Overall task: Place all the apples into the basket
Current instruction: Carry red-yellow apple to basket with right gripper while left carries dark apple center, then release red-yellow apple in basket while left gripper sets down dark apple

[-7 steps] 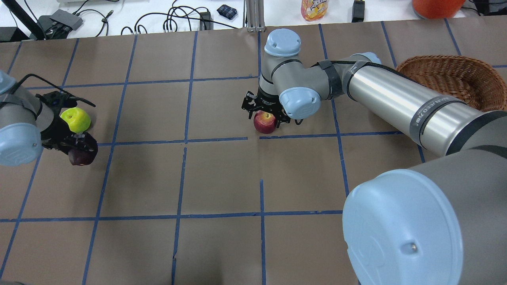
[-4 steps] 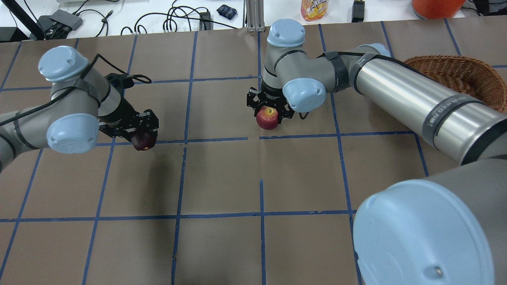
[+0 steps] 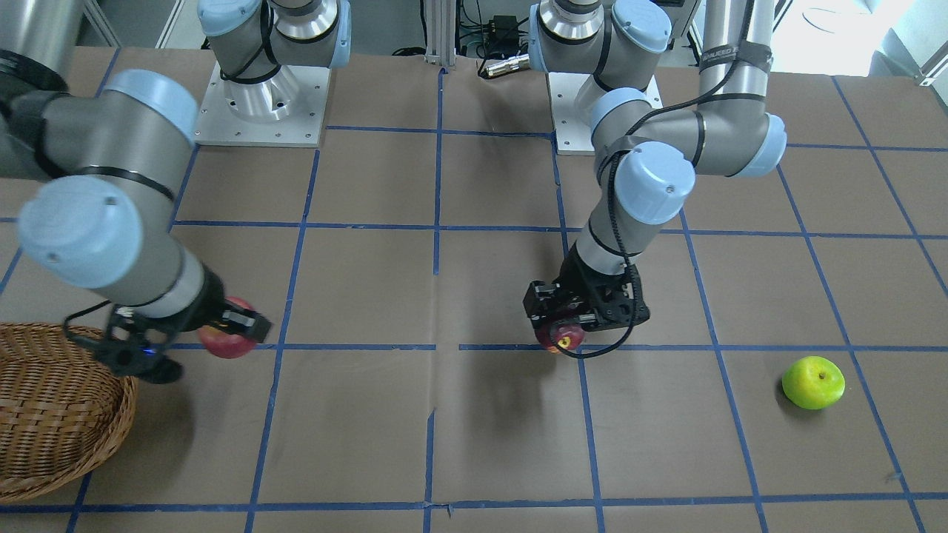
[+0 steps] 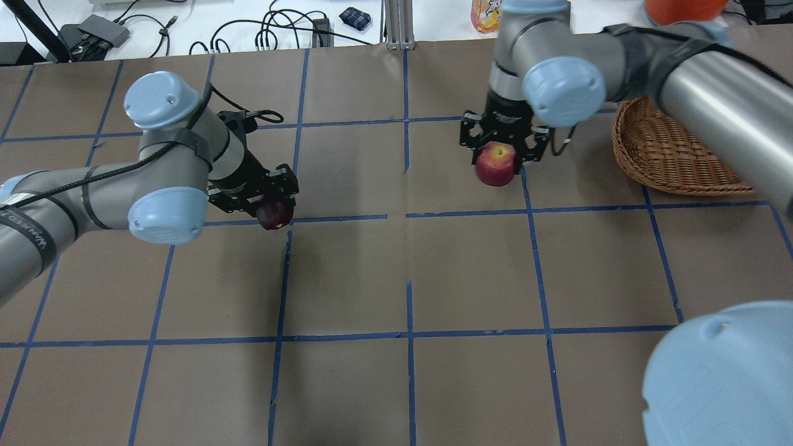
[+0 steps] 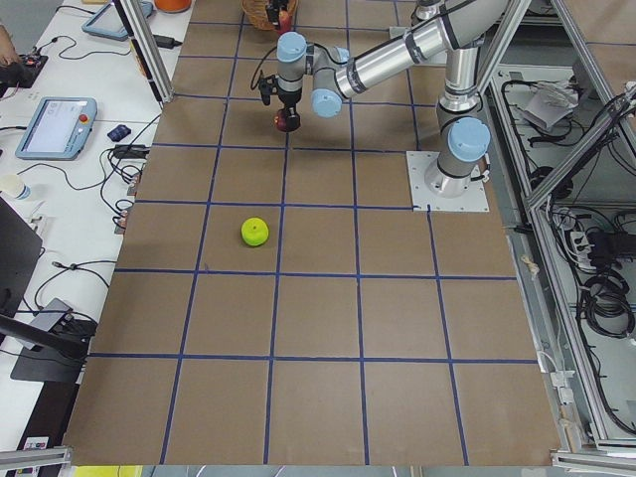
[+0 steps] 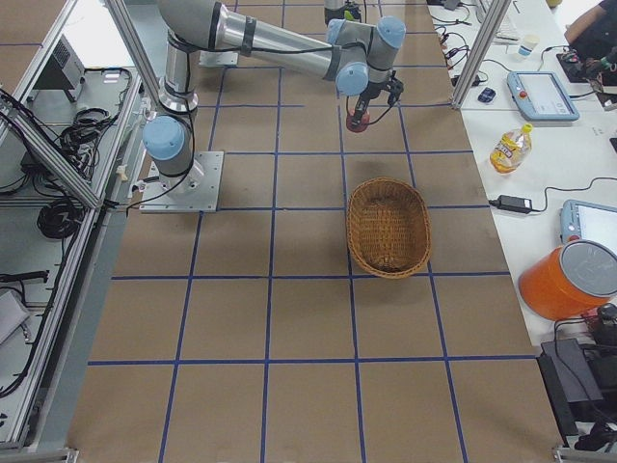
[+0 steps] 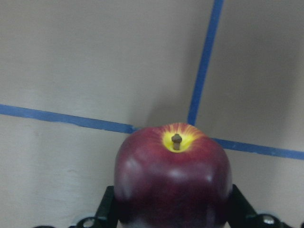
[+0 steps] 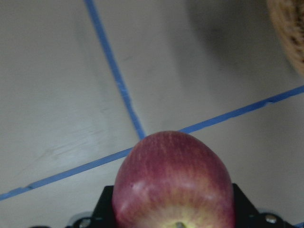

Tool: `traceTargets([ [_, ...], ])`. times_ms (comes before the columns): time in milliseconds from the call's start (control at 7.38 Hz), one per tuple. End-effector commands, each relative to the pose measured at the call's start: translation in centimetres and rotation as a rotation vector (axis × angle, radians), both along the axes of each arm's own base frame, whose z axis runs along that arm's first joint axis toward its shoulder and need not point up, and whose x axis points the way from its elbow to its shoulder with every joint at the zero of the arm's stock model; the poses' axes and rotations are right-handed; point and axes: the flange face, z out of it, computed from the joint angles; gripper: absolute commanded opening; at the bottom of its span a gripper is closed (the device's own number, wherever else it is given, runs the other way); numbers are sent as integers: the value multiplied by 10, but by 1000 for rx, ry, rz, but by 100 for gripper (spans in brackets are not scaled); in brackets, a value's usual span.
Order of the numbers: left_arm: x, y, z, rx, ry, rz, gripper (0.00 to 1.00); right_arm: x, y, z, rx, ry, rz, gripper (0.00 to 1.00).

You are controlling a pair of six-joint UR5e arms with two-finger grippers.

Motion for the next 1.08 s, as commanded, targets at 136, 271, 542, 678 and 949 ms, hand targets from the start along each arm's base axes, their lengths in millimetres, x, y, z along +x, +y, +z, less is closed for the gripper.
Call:
traceTargets([
  [136,-94,-24,-10,-41,31,32,0,-183,0,-1,-18,19,79,0],
  [271,-99,-25,-15,-35,28,25,0,-213,-7,-14,-35,73,103,0],
  [542,-111,-23,-29,-18,25,8,0,-270,-10,-41,-51,101,135,0],
  [678,-111,-25,-31,-16,25,11,0,-297,-10,-58,-55,101,154,0],
  [949,-118,-24,-32,-3,36,50,0,-331,-16,-86,-86,123,159,0],
])
